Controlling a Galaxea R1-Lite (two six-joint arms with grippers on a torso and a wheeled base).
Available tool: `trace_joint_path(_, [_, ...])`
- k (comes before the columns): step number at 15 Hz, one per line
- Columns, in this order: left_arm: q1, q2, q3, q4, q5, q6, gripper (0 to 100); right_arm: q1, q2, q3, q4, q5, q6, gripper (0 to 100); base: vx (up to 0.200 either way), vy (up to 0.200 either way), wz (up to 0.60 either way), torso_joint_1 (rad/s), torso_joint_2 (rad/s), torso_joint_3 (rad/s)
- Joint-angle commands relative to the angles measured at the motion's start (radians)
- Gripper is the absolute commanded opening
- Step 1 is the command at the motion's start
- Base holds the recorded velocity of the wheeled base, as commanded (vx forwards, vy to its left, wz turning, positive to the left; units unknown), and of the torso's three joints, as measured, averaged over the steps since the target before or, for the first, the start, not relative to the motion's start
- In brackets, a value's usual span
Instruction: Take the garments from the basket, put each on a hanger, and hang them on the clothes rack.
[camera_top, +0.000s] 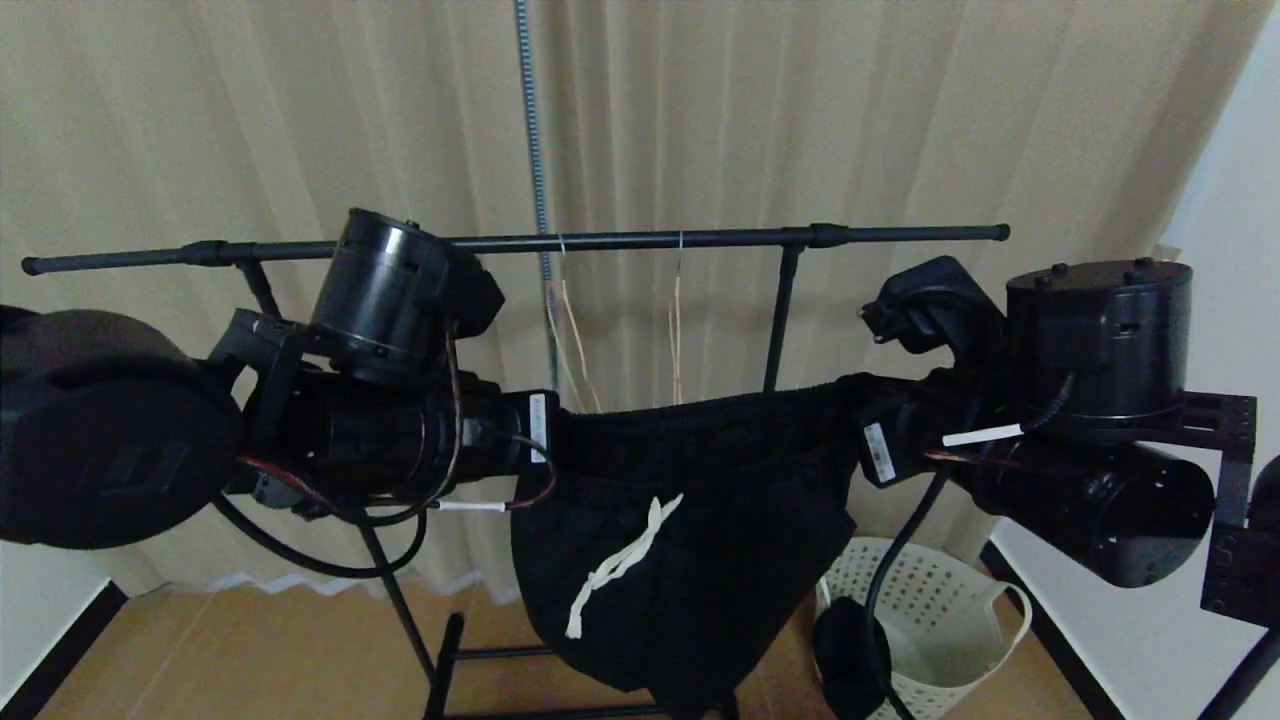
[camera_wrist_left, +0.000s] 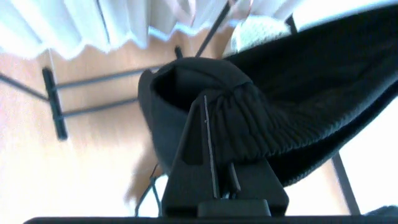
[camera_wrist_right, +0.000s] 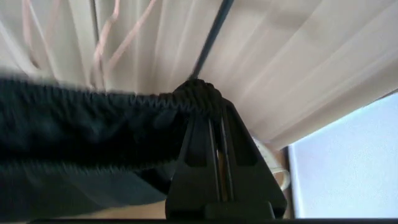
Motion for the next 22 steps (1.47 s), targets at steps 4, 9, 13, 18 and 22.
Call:
trace_joint_path(4, [0.014,0.168,-0.343,0.088,-0.002,0.058,0,0.003,-0.137,0.159,0.007,0.128,-0.210,0,0.000,0.000,0.00,0.000,0.00,0.000])
trace_joint_path(9, [-0.026,0.343,-0.785,0.327,-0.002,0.085,0,0.204,-0.123,0.176,0.053,0.159,-0.181,0,0.000,0.000,0.00,0.000,0.00,0.000])
trace_joint_path(13, [-0.067,0.435,-0.832,0.396,0.001,0.095,0,0.386,-0.019,0.133,0.047,0.157,-0.012,0,0.000,0.000,0.00,0.000,0.00,0.000])
trace_joint_path(18, [-0.075,0.477,-0.832,0.401,-0.001,0.104,0,0.484,0.124,0.010,0.049,0.139,0.230,0,0.000,0.000,0.00,0.000,0.00,0.000])
trace_joint_path(22, [-0.073,0.474,-0.832,0.422,-0.001,0.103,0,0.483,0.136,-0.022,0.053,0.125,0.284,0,0.000,0.000,0.00,0.000,0.00,0.000])
